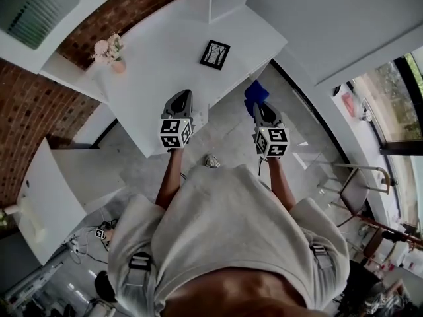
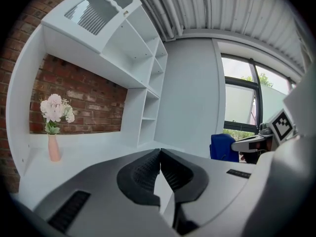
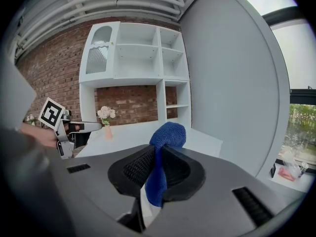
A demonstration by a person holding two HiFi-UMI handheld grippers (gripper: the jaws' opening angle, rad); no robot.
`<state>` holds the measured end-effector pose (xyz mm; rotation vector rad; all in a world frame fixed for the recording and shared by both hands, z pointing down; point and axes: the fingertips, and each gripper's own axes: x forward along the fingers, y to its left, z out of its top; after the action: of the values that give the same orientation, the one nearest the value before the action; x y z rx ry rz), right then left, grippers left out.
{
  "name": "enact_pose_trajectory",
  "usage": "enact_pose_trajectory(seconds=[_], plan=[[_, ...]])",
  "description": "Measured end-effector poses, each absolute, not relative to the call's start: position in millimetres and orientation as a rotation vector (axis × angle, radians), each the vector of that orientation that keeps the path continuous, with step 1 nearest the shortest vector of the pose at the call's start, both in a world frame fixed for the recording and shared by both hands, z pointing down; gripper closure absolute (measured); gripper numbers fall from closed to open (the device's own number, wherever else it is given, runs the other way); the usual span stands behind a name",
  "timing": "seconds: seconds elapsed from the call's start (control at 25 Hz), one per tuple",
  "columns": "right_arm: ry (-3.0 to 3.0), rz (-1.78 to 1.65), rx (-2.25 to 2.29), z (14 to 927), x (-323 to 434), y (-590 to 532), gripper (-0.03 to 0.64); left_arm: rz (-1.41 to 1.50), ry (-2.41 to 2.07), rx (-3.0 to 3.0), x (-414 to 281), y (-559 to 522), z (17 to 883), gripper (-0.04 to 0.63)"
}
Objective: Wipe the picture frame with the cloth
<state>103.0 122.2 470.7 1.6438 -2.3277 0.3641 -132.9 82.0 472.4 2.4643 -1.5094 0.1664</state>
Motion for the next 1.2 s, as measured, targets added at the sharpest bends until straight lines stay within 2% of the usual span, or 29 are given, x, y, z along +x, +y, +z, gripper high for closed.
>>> enact_pose_trajectory(seconds=[0.72, 1.2], plan=[[-2.298, 0.429, 1.671, 497, 101, 96, 0.558, 0.223, -1.447, 2.481, -126, 50, 492, 0.578], [-2.339, 0.478, 1.629, 511, 106, 28, 0.558, 0.274, -1.470, 2.462, -111, -8, 499, 0.578]])
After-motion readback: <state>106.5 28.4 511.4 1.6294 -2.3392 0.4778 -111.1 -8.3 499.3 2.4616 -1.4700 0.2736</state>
